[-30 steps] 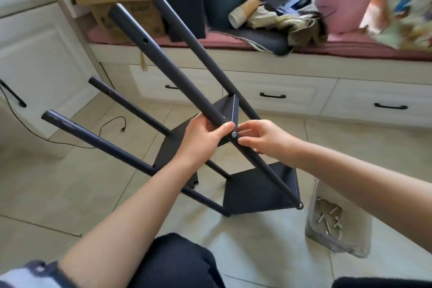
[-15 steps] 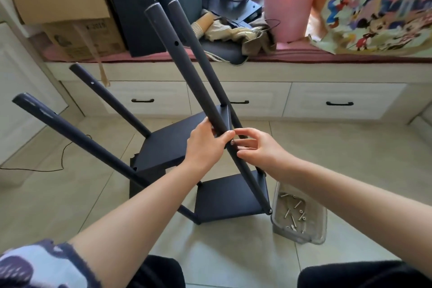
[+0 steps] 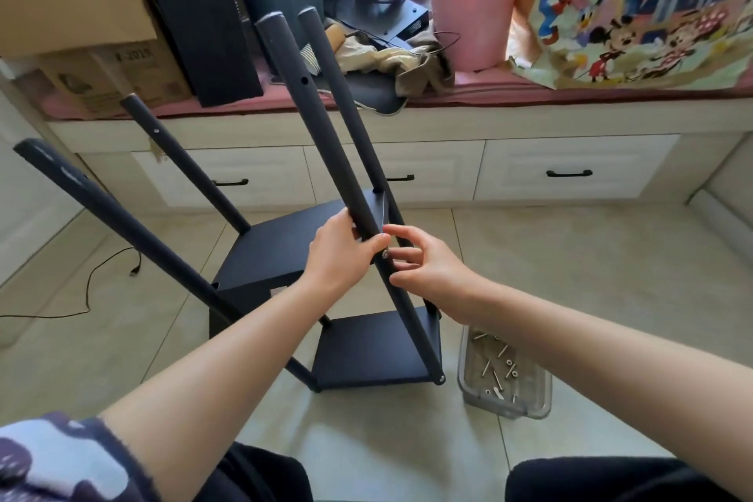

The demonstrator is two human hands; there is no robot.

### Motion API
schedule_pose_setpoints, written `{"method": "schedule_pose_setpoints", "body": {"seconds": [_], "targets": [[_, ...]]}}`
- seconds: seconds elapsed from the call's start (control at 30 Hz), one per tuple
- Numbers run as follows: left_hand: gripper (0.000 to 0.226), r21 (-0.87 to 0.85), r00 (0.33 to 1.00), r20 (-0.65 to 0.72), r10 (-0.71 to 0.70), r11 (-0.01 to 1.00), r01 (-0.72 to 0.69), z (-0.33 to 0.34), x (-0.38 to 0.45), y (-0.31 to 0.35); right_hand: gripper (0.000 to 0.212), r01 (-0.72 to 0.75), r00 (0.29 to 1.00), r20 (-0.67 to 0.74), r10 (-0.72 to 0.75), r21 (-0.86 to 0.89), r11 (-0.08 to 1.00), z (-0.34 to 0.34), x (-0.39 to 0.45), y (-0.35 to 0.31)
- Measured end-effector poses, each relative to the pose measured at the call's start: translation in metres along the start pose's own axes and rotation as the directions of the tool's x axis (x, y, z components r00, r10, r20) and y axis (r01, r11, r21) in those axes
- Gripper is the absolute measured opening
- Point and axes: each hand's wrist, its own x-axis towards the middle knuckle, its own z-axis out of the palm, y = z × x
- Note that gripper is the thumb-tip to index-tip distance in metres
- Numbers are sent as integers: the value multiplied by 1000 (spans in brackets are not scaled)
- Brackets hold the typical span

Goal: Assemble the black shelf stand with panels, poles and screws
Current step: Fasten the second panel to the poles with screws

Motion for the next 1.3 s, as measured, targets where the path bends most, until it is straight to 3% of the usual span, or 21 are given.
{"method": "schedule_pose_setpoints", "body": {"seconds": [0.23, 0.43, 0.67, 0.77, 1.0, 1.17, 1.3], "targets": [[24, 94, 1000, 14, -8, 996, 6, 35, -14, 7, 58, 59, 997, -43, -62, -60, 996, -8, -13, 19], [33, 167, 987, 160, 16, 985, -43, 66, -19, 8, 24, 70, 978, -188, -92, -122, 990, -21, -21, 38], [41, 108, 977, 213, 33, 993, -57, 70, -26, 7, 21, -3, 977, -210, -28, -145, 989, -31, -30, 55], [43, 167, 964, 263, 33, 983, -79, 58, -28, -5, 24, -66, 971, -237, 40, -103, 993, -36, -33, 61], [51, 507, 881, 473, 22, 811, -293, 38, -29, -53, 25, -131, 962, -255, 93, -137, 982, -46, -37, 68], [57, 604, 858, 512, 34, 696, -388, 44, -32, -66, 21, -144, 952, -287, 109, -104, 984, -51, -38, 70], [58, 617, 839, 544, 25, 665, -420, 42, -34, -65, 24, -147, 955, -274, 110, -119, 982, -53, -40, 69]]}}
